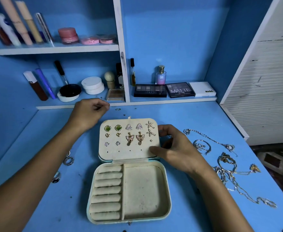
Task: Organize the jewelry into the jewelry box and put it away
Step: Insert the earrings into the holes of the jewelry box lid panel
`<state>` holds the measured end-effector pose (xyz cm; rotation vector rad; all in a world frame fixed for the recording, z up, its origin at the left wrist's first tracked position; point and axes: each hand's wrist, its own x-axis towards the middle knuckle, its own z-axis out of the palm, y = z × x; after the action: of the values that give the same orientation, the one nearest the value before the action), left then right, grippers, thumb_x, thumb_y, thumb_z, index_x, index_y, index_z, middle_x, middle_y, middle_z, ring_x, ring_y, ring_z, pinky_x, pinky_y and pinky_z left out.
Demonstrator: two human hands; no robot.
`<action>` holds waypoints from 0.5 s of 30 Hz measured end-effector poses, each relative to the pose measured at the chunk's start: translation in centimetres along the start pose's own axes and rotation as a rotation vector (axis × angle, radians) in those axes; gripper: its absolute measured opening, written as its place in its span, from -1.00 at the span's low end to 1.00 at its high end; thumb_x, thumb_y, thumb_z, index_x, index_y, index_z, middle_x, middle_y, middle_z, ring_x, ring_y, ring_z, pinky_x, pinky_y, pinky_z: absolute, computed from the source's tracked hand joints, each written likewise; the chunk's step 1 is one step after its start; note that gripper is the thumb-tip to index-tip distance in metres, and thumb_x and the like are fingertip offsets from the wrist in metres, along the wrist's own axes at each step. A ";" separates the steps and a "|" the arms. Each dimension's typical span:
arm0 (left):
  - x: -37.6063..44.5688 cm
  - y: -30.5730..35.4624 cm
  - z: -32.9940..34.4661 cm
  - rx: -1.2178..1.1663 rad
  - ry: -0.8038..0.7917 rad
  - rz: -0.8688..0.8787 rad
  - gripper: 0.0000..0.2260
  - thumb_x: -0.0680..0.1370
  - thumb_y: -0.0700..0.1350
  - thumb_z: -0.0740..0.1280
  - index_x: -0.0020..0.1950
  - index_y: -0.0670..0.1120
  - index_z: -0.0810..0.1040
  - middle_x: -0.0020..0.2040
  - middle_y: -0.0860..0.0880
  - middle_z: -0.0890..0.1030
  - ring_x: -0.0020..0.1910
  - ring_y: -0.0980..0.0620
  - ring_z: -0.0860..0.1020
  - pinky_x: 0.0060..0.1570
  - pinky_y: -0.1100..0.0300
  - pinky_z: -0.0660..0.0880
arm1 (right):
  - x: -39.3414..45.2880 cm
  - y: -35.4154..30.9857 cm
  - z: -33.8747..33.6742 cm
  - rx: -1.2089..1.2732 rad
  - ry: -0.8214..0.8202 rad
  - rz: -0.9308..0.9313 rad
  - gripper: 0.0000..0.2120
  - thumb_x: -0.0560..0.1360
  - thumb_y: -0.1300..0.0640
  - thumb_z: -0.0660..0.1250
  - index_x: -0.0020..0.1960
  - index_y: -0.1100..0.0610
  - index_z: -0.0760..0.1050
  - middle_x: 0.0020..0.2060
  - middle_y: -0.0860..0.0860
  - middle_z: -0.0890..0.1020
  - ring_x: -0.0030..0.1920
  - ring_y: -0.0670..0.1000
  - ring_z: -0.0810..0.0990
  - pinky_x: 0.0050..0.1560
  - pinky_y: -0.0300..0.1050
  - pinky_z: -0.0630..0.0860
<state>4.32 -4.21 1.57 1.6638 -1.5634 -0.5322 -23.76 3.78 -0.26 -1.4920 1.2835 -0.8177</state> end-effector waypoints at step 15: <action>4.0 -2.0 2.8 0.399 -0.142 0.316 -0.83 0.46 -0.21 0.50 0.04 -0.09 0.73 -0.13 -0.10 0.63 -0.24 0.03 0.49 -0.12 0.26 0.36 | 0.3 0.6 0.0 0.015 -0.009 0.018 -0.57 0.38 0.09 0.54 0.18 -0.13 0.49 0.09 -0.17 0.56 -0.22 -0.14 0.60 -0.16 -0.15 0.50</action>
<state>4.13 -8.90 -0.80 1.6381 -2.0960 -0.1811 -23.87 3.46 -0.83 -1.4690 1.2804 -0.8065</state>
